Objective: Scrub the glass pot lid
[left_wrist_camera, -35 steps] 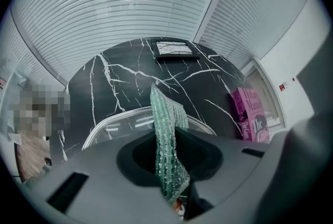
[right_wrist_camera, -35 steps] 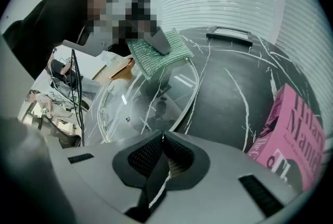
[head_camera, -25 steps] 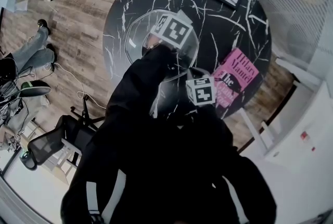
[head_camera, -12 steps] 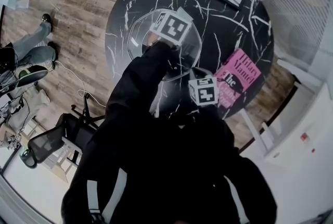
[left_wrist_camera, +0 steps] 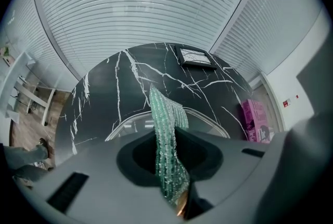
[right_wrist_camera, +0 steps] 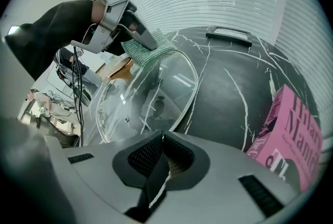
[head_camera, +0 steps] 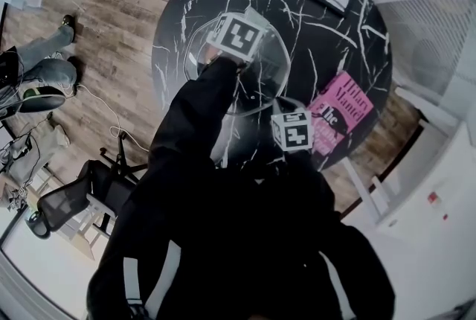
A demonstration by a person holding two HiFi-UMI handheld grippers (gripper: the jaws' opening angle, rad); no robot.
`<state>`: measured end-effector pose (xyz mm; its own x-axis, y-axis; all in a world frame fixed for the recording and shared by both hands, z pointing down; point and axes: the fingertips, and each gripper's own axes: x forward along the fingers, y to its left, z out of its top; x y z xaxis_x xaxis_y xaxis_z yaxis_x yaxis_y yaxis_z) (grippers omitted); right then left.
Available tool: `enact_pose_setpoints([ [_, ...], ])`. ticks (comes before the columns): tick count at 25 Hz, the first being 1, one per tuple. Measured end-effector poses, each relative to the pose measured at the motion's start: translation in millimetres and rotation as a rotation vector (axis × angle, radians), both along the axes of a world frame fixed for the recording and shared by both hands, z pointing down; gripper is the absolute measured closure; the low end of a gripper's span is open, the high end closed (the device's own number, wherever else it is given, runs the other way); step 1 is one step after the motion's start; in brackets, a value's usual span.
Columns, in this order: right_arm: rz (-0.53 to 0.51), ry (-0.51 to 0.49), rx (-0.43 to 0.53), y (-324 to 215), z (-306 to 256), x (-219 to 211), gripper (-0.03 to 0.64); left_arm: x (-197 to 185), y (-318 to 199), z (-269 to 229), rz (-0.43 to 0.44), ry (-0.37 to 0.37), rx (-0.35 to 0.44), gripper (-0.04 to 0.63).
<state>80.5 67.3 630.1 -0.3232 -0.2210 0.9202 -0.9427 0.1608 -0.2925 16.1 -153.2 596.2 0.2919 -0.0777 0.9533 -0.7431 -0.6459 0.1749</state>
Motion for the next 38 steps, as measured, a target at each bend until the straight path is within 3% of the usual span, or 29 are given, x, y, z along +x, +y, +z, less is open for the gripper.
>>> enact_pose_setpoints([
  [9, -0.003, 0.011, 0.014, -3, -1, 2, 0.603, -14, -3, -1, -0.015, -0.031, 0.013, 0.526],
  [13, -0.001, 0.015, 0.004, 0, 0, 2, 0.603, -15, 1, 3, -0.036, -0.012, -0.010, 0.526],
  [20, 0.000, 0.018, -0.006, 2, 1, 3, 0.603, -37, -16, -2, -0.050, -0.037, 0.049, 0.526],
  [30, 0.001, 0.019, -0.004, 2, 1, 2, 0.603, -56, -10, 0, -0.102, -0.033, 0.020, 0.526],
  [38, -0.002, 0.020, 0.007, -1, -1, 0, 0.603, -70, -12, -4, -0.122, -0.057, 0.064, 0.526],
])
